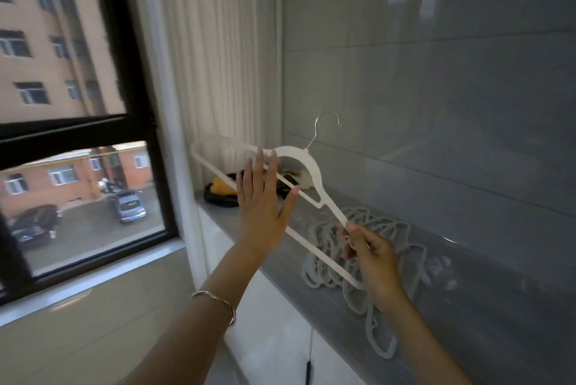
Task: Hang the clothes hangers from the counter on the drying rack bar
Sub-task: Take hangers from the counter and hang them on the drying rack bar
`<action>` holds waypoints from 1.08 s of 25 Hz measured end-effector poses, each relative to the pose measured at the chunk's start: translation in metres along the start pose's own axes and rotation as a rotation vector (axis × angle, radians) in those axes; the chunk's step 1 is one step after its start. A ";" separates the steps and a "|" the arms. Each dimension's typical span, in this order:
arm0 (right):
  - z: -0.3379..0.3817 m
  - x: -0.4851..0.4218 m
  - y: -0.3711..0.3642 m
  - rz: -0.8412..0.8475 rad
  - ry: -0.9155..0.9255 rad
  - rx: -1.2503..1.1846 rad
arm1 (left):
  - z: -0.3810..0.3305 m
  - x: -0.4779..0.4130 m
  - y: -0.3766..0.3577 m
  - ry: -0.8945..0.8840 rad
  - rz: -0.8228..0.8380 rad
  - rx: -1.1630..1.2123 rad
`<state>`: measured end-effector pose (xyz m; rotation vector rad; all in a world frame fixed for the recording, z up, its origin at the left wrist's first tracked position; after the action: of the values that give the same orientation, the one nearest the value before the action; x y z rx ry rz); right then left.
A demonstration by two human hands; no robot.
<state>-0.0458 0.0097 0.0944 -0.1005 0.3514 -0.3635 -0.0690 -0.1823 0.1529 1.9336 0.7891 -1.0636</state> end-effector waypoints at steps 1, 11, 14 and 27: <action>0.012 0.007 -0.009 0.058 0.005 -0.026 | 0.000 -0.007 0.027 -0.033 -0.061 -0.061; 0.134 0.154 -0.067 0.788 0.203 -0.281 | -0.073 0.044 0.339 -0.002 -0.390 -0.710; 0.166 0.210 -0.089 0.919 0.248 -0.301 | -0.108 0.072 0.436 0.149 -0.314 -0.792; 0.291 0.528 -0.187 1.114 0.278 -0.547 | -0.180 0.252 0.788 0.694 -0.425 -0.562</action>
<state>0.4576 -0.3466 0.2284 -0.3670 0.7138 0.8387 0.7447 -0.3909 0.2553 1.6523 1.7291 -0.2849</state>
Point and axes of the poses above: each hand's wrist, its own x-axis away from the middle knuckle, its own y-axis out of the back of the hand, z = x × y, the point moved 3 cm from there along -x, towards the middle knuckle, and after that the axes turned 12 degrees about -z, right-handed, at the moved point
